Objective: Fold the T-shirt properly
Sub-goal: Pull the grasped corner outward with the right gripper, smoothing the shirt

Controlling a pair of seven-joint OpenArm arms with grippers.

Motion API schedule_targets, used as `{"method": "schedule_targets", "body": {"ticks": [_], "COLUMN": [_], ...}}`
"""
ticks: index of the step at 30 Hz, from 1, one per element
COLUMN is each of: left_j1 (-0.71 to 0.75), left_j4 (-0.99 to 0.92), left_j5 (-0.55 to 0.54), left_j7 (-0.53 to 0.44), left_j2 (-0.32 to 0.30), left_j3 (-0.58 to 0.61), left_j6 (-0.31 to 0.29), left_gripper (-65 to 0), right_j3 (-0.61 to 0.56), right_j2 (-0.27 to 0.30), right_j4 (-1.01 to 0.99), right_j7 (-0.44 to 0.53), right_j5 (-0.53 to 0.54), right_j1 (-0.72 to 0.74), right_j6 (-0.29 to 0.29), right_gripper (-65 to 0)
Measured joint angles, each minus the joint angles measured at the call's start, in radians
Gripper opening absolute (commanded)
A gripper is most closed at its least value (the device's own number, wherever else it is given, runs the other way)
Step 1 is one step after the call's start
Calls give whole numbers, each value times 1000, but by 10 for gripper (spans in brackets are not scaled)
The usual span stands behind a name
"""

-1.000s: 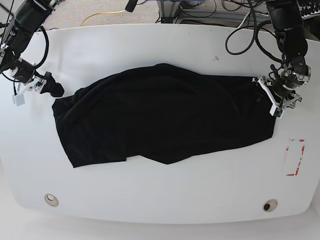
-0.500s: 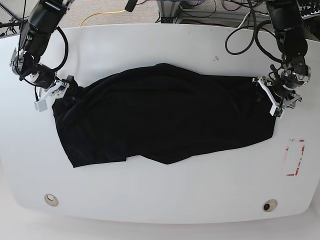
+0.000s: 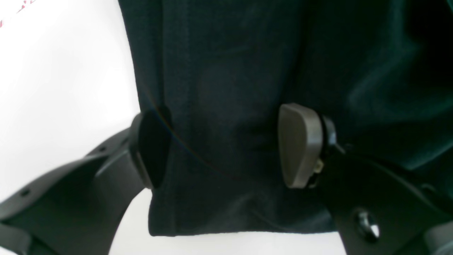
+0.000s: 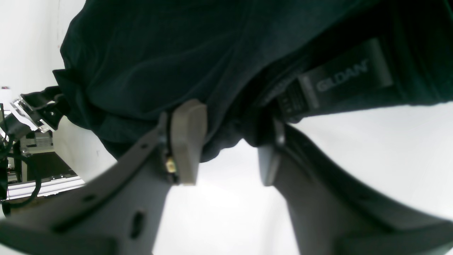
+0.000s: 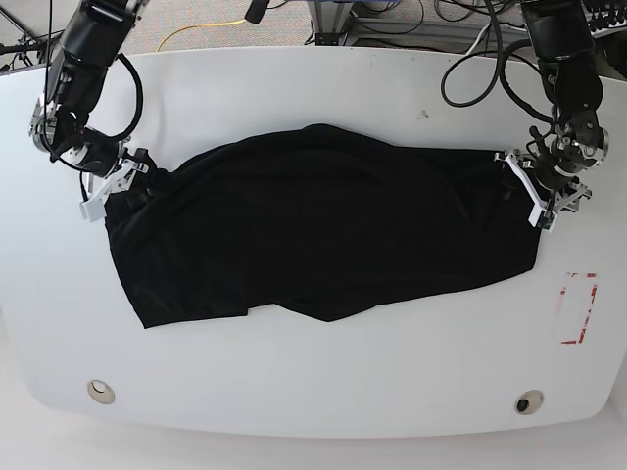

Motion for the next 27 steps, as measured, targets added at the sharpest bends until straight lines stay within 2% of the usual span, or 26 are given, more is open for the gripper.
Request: {"method": "schedule_targets", "body": {"ticks": [2, 3, 6, 13, 15, 19, 21, 25, 27], "left_j1": [0, 0, 0, 0, 0, 0, 0, 0, 0], "left_j4": [0, 0, 0, 0, 0, 0, 0, 0, 0], "left_j5": [0, 0, 0, 0, 0, 0, 0, 2, 2], "left_j7": [0, 0, 0, 0, 0, 0, 0, 0, 0], "left_j2": [0, 0, 0, 0, 0, 1, 0, 0, 0], "left_j3": [0, 0, 0, 0, 0, 0, 0, 0, 0], "left_j6": [0, 0, 0, 2, 2, 3, 3, 4, 6], "left_gripper": [-218, -218, -218, -218, -218, -218, -218, -218, -218], "right_j3": [0, 0, 0, 50, 84, 86, 85, 101, 154], "right_j2": [-4, -5, -4, -8, -5, 18, 39, 78, 79], "right_j4": [0, 0, 6, 59, 103, 143, 155, 163, 163], "right_j7": [1, 1, -15, -121, -154, -159, -165, -166, -171], "right_j5": [0, 0, 6, 13, 53, 171, 249, 337, 377], "right_j1": [0, 1, -3, -43, -76, -142, -179, -250, -283], "right_j6": [0, -1, -2, -1, -1, 0, 1, 3, 3], "right_gripper": [-629, -650, -650, -650, -650, -650, -650, -650, -650]}}
